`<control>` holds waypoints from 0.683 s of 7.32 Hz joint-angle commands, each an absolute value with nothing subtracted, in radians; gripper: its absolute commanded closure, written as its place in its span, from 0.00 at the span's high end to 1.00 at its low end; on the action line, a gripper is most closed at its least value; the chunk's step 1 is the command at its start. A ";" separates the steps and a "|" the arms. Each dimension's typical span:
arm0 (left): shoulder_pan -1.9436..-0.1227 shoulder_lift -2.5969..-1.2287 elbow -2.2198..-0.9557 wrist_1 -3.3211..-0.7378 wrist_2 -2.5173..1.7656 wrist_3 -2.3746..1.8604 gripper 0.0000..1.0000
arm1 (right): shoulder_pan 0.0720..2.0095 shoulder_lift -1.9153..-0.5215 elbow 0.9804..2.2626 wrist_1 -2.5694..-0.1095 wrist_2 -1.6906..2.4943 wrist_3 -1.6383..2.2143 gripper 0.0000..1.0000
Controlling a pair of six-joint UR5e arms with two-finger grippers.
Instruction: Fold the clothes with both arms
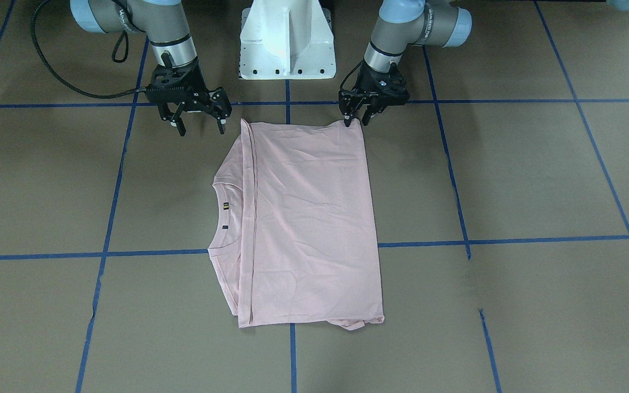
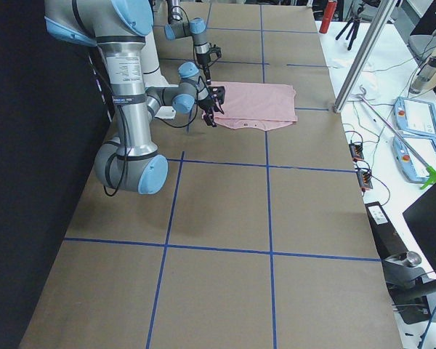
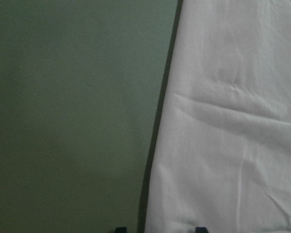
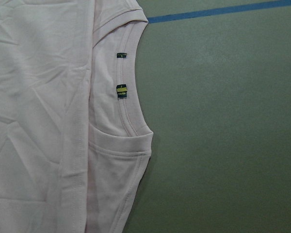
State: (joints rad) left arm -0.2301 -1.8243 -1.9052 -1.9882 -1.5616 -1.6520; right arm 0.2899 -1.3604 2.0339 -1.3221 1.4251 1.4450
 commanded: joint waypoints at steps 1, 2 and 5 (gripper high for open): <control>-0.230 -1.830 -1.904 -1.988 -1.562 -1.654 0.09 | 0.291 -1.361 2.036 -1.321 1.425 1.445 1.00; -0.230 -1.829 -1.905 -1.988 -1.560 -1.652 0.00 | 0.290 -1.361 2.036 -1.321 1.425 1.445 1.00; -0.230 -1.829 -1.911 -1.988 -1.560 -1.652 0.00 | 0.246 -1.309 2.025 -1.341 1.424 1.622 0.89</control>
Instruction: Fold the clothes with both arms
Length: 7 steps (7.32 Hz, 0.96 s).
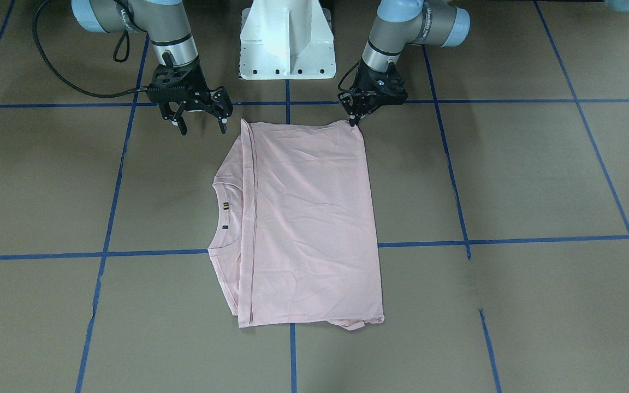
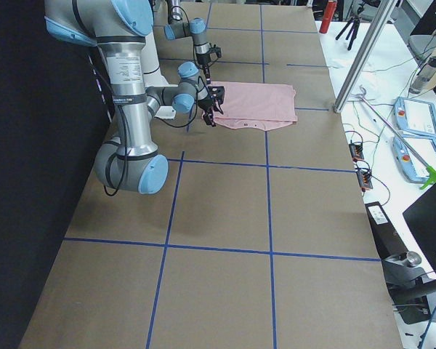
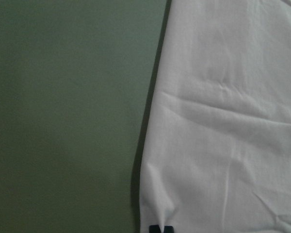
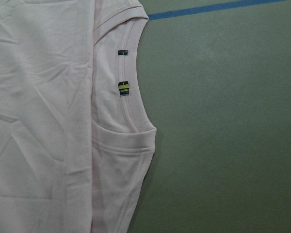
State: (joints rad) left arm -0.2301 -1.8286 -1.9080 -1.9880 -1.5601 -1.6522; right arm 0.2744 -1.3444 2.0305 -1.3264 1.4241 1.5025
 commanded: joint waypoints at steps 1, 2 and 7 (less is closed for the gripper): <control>-0.232 -1.829 -1.913 -1.988 -1.560 -1.652 0.00 | 0.226 -1.263 2.022 -1.421 1.422 1.682 0.83; -0.232 -1.829 -1.916 -1.988 -1.560 -1.652 0.00 | 0.200 -1.211 2.010 -1.501 1.416 1.760 0.76; -0.230 -1.830 -1.917 -1.988 -1.560 -1.654 0.00 | 0.175 -1.097 1.875 -1.551 1.385 1.776 0.75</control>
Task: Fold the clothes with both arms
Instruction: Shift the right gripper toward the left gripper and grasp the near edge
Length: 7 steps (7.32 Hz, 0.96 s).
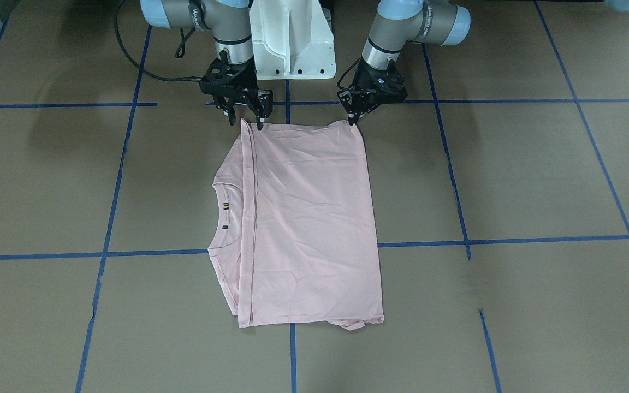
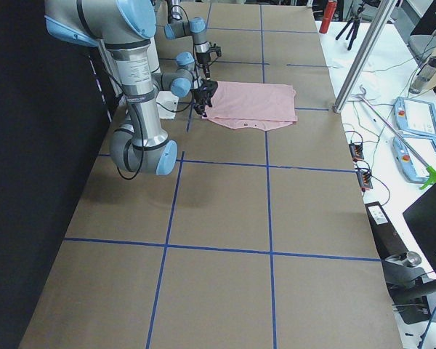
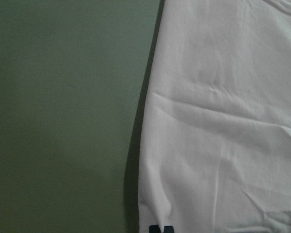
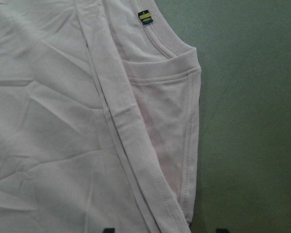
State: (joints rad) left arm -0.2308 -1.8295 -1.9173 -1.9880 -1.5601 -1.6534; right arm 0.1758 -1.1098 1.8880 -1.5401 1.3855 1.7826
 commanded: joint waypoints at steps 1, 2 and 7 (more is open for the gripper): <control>-0.230 -1.830 -1.917 -1.988 -1.560 -1.654 0.00 | 0.176 -1.060 1.868 -1.586 1.385 1.776 0.69; -0.230 -1.830 -1.917 -1.988 -1.560 -1.654 0.00 | 0.175 -1.055 1.861 -1.592 1.385 1.781 0.68; -0.230 -1.830 -1.917 -1.988 -1.560 -1.654 0.00 | 0.169 -1.045 1.821 -1.589 1.385 1.787 0.68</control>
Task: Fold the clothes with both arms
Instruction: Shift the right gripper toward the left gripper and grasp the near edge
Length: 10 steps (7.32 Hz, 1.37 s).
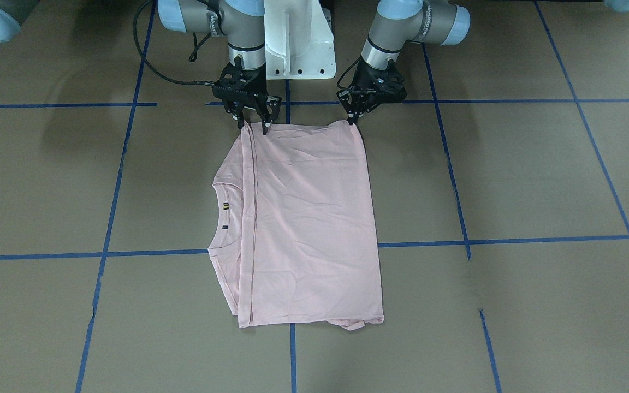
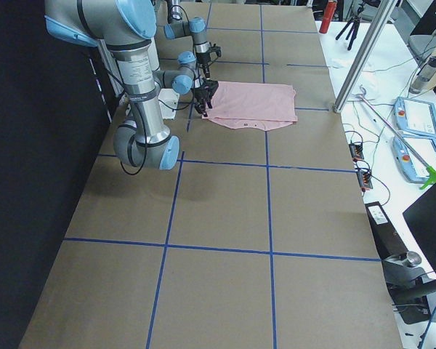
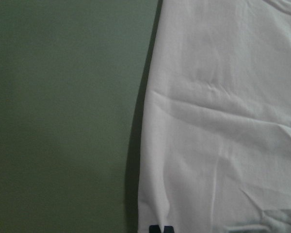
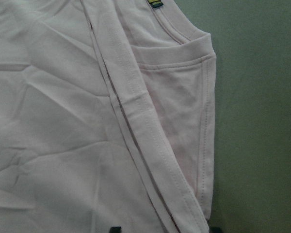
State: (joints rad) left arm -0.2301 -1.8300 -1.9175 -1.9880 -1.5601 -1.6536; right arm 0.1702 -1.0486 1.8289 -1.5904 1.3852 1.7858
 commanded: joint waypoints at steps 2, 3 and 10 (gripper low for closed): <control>-0.232 -1.830 -1.917 -1.988 -1.560 -1.654 0.00 | 0.167 -1.045 1.807 -1.585 1.384 1.787 0.68; -0.232 -1.830 -1.917 -1.988 -1.560 -1.654 0.00 | 0.167 -1.043 1.806 -1.583 1.384 1.787 0.68; -0.232 -1.830 -1.919 -1.988 -1.560 -1.654 0.00 | 0.161 -1.043 1.795 -1.583 1.384 1.789 0.44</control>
